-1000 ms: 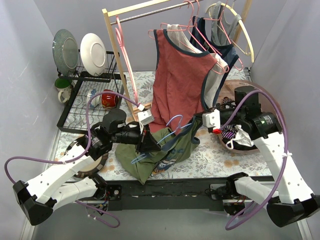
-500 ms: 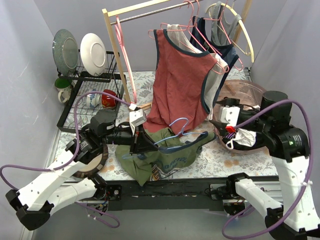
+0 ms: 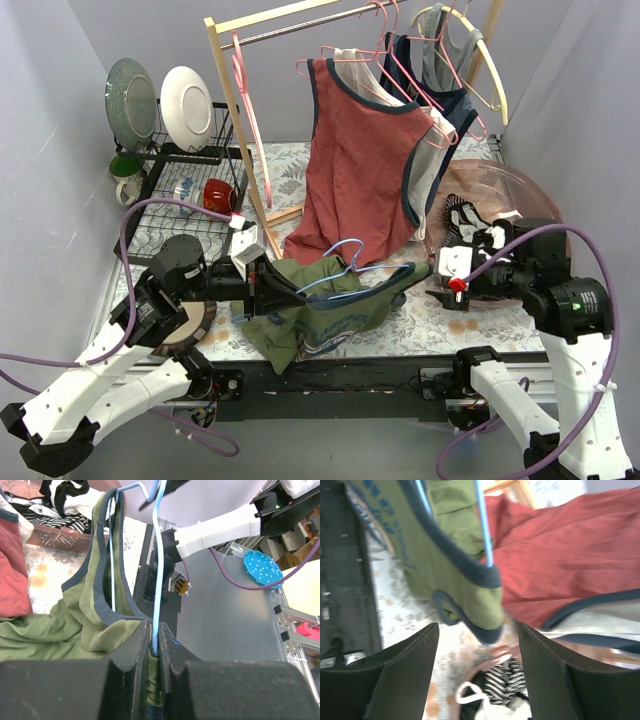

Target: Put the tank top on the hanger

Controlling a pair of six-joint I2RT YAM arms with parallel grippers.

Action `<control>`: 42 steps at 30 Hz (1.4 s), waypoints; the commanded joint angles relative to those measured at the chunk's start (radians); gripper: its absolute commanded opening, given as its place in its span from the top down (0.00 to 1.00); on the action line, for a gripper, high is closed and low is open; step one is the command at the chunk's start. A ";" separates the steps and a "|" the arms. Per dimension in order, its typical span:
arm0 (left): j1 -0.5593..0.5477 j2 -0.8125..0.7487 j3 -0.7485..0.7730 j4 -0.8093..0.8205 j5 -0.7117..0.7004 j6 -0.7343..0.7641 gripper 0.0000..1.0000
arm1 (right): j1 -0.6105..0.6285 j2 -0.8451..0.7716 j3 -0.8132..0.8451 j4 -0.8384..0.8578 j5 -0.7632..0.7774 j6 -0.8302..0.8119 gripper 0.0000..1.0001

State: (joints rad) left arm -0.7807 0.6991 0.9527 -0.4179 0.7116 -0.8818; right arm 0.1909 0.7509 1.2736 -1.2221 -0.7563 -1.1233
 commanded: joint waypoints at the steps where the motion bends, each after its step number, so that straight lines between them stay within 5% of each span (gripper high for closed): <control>1: 0.001 -0.012 -0.012 0.082 0.020 -0.026 1.00 | -0.004 0.040 -0.043 -0.021 -0.073 -0.026 0.28; 6: 0.003 -0.019 -0.017 0.102 0.025 -0.039 1.00 | -0.002 0.128 -0.060 -0.054 -0.277 -0.090 0.38; 13: 0.001 -0.033 -0.058 0.171 0.031 -0.068 1.00 | 0.002 0.173 -0.083 -0.086 -0.426 -0.129 0.84; 18: 0.003 -0.018 -0.084 0.218 0.038 -0.082 1.00 | 0.019 0.177 -0.074 -0.088 -0.472 -0.115 0.98; 23: 0.003 0.034 -0.062 0.111 -0.024 -0.013 1.00 | 0.018 0.162 0.004 -0.059 -0.443 -0.015 0.99; 26: 0.001 0.068 -0.013 -0.004 -0.090 0.043 0.73 | 0.019 0.165 0.084 -0.085 -0.362 -0.014 0.99; 27: 0.003 0.074 0.006 -0.054 -0.106 0.056 0.54 | 0.019 0.162 0.092 -0.085 -0.335 -0.006 0.99; 28: 0.003 0.083 0.023 -0.080 -0.127 0.072 0.45 | 0.019 0.157 0.092 -0.080 -0.325 -0.001 0.99; 31: 0.001 0.091 0.081 -0.185 -0.202 0.136 0.31 | 0.019 0.133 0.063 -0.039 -0.296 0.055 0.99; 39: 0.003 0.060 0.101 -0.305 -0.322 0.245 0.28 | 0.018 0.105 0.035 -0.025 -0.259 0.105 0.99; 42: 0.001 0.048 0.089 -0.294 -0.307 0.251 0.45 | 0.019 0.108 0.032 -0.043 -0.274 0.099 0.99</control>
State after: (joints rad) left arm -0.7780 0.7708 1.0264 -0.6712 0.4408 -0.6853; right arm 0.2096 0.8635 1.3106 -1.2827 -0.9947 -1.0473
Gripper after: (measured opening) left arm 0.633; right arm 0.118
